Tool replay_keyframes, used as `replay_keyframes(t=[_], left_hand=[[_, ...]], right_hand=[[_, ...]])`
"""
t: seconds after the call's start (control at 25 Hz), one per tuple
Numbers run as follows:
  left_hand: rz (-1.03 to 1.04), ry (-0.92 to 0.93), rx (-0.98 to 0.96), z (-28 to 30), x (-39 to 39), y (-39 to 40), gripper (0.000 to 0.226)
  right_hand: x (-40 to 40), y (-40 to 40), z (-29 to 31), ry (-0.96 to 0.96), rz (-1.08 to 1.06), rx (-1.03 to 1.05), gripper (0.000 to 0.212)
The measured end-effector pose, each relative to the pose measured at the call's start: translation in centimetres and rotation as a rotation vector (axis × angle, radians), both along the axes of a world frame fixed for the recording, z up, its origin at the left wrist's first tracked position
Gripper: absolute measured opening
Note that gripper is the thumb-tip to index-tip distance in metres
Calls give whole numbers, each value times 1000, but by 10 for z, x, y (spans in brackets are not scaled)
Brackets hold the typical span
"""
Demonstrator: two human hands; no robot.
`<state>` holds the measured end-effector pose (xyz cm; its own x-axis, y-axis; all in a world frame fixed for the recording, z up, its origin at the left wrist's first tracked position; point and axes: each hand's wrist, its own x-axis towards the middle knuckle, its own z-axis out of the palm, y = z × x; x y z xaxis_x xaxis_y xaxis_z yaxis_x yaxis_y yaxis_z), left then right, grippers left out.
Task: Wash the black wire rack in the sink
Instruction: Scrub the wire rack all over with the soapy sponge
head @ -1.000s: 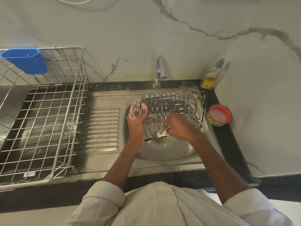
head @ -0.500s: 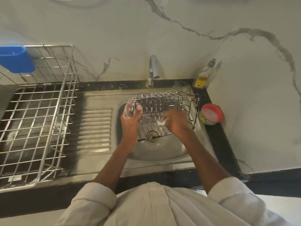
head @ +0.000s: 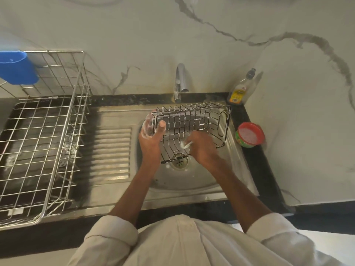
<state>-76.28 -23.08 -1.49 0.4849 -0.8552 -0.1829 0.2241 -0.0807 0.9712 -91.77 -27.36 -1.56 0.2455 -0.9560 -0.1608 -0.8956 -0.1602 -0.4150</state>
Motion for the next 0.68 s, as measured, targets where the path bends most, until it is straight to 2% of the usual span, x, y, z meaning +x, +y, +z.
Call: replay_keyframes(t=[0.08,0.2,0.28,0.4,0.44,0.56,0.68], left_hand=[[16,-37,-25,3,0,-1,86],[40,-14,-29,2,2,-2,85],[36,-7,-25,0,1,-2,92],[5,-30,-50,3,-3,-2,104],[-13,-32,-54,3,-4,-3,103],[-49,-11,-48,2,-7,-1,102],[-50,-20,-56,6,-8,-2,97]], right_hand=[[-19,11,2,-149,-26,27,33],[-46,0,-1,-69,-334,-110,33],[-36,5,0,-41,-265,-109,36],[-3,21,-1,-123,48,25,35],[2,18,-1,-163,43,48,32],[7,-7,-6,-161,-190,12,24],[9,-14,-7,-12,-114,-120,23]])
